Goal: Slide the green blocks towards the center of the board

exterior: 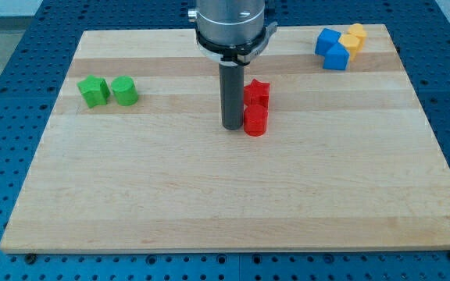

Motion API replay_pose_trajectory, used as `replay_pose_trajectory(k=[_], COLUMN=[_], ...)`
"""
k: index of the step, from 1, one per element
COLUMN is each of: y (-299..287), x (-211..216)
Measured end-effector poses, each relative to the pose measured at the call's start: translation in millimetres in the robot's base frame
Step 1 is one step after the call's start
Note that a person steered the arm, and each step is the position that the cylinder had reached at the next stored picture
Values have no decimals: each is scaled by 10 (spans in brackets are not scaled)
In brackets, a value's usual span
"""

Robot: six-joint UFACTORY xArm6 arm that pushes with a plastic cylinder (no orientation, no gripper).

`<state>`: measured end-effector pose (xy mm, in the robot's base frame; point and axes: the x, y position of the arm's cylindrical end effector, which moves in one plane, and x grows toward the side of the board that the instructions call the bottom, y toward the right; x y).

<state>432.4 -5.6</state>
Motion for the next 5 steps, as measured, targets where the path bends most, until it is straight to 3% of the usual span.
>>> replay_pose_trajectory(k=[1, 5], y=[-190, -2453], x=[0, -81])
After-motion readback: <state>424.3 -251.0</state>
